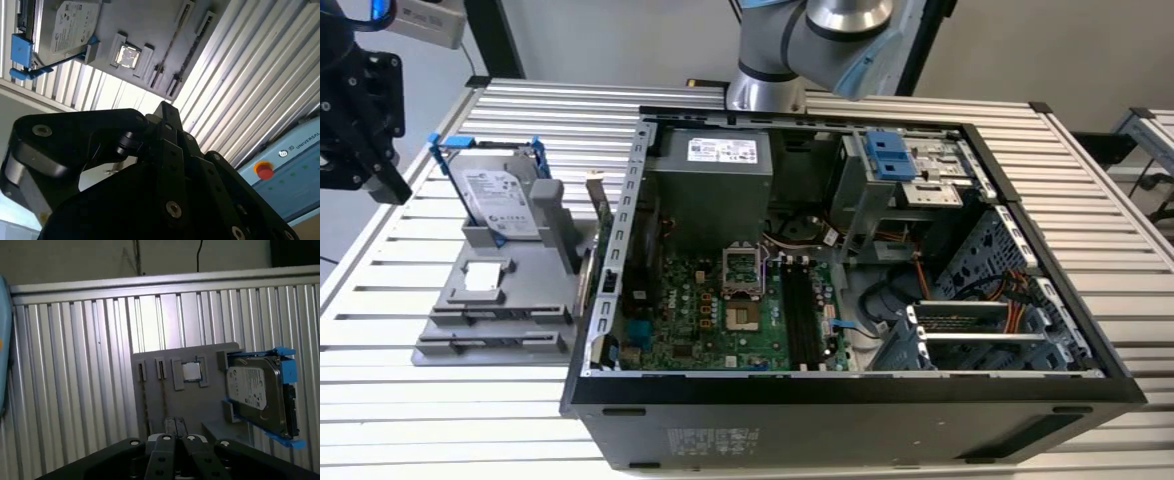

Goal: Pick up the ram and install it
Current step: 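Pick up the ram and move it above insertion slot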

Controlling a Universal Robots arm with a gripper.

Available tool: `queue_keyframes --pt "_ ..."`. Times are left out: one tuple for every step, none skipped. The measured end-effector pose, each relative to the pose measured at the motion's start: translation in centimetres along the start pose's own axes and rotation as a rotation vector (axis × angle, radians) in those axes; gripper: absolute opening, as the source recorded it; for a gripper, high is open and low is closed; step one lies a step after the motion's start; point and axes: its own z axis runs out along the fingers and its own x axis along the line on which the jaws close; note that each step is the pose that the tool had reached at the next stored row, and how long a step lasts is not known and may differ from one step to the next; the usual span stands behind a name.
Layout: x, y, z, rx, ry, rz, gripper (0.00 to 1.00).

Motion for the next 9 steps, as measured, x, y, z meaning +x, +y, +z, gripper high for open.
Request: queue_keyframes --pt "0.0 0.0 0.0 -0.0001 0.0 -0.013 0.0" --pt "0.0 0.0 0.0 0.0006 0.0001 -0.026 0.0" --pt "0.01 -0.01 0.0 0.0021 0.0002 -0.038 0.0" --pt "0.01 -0.01 0.0 0.0046 0.0004 -0.047 0.0" --pt "0.01 0.0 0.01 0.0102 0.0004 -0.054 0.0" --pt "0.01 -0.01 0.03 0.0237 -0.0004 -0.062 0.0" --pt "0.01 -0.01 0.03 0.0396 -0.0012 -0.068 0.0" --pt "0.0 -0.01 0.02 0.0516 -0.0017 -0.073 0.0" --pt "0.01 -0.01 0.02 0.0626 -0.002 -0.077 0.0"
